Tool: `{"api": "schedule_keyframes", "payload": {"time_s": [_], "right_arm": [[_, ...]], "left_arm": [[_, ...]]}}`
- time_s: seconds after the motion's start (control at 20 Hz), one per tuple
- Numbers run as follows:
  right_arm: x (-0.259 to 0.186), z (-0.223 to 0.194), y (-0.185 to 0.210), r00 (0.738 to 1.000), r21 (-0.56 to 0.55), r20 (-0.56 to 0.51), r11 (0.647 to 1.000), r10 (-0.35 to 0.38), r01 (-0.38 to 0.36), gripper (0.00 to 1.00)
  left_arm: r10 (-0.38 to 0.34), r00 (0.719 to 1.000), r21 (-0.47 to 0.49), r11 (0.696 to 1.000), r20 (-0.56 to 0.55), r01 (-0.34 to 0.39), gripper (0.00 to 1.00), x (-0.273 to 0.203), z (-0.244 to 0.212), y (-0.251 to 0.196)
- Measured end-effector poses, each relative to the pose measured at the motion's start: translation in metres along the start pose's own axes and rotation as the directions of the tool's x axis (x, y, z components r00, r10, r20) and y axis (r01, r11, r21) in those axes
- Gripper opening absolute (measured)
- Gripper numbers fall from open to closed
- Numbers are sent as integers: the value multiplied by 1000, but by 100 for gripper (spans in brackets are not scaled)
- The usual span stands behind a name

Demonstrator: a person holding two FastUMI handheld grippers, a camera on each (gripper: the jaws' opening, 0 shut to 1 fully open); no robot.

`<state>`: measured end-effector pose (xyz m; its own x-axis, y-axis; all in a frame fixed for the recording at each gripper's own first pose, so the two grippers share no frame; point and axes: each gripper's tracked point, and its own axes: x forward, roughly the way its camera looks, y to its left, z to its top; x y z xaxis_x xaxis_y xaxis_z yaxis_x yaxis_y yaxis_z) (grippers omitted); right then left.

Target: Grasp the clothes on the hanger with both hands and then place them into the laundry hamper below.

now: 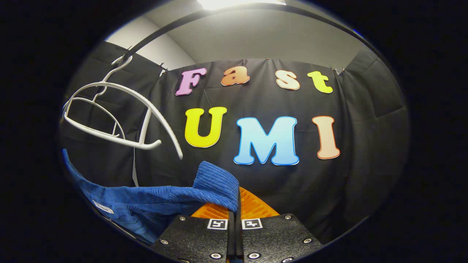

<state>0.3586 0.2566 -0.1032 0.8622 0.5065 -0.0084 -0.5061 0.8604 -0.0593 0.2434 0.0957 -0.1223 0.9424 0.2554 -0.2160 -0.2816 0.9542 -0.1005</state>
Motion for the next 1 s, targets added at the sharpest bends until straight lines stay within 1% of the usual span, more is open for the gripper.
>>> {"api": "schedule_keyframes", "payload": {"time_s": [0.05, 0.1, 0.15, 0.2, 0.3, 0.45, 0.6, 0.7, 0.85, 1.0], "right_arm": [[-13, -11, -2, 999, 8, -35, 1000, 1, -1, 0], [-26, -25, -1, 996, 29, -86, 1000, 5, -3, 0], [-43, -41, 4, 991, 49, -133, 999, 20, -13, 0], [-60, -54, 8, 984, 62, -174, 998, 28, -18, 0], [-93, -76, 17, 967, 65, -249, 997, 52, -36, 0], [-136, -95, 24, 942, 34, -330, 998, 63, -55, 0], [-174, -100, 37, 918, 52, -393, 998, 59, -42, 0], [-202, -96, 47, 907, 42, -419, 999, 41, -26, 0], [-243, -84, 66, 902, 39, -431, 999, 5, 12, 0], [-282, -65, 83, 900, 16, -433, 997, -61, 75, 0]], "left_arm": [[-9, 1000, -50, 999, -21, 8, 1, -12, -21, -10], [-7, 999, -76, 997, -52, 3, 1, -30, -46, -14], [2, 997, -79, 997, -83, -8, 1, -38, -66, -17], [5, 994, -73, 997, -110, -13, 1, -42, -78, -19], [-11, 989, -61, 998, -144, 2, 1, -55, -91, -28], [-57, 986, -49, 998, -159, 50, 1, -82, -90, -39], [-105, 981, -47, 994, -162, 98, 1, -105, -90, -44], [-164, 971, -53, 986, -173, 158, 1, -120, -93, -46], [-239, 955, -26, 971, -175, 238, 1, -142, -91, -38], [-309, 934, -65, 951, -182, 302, 1, -172, -94, -20]]}}
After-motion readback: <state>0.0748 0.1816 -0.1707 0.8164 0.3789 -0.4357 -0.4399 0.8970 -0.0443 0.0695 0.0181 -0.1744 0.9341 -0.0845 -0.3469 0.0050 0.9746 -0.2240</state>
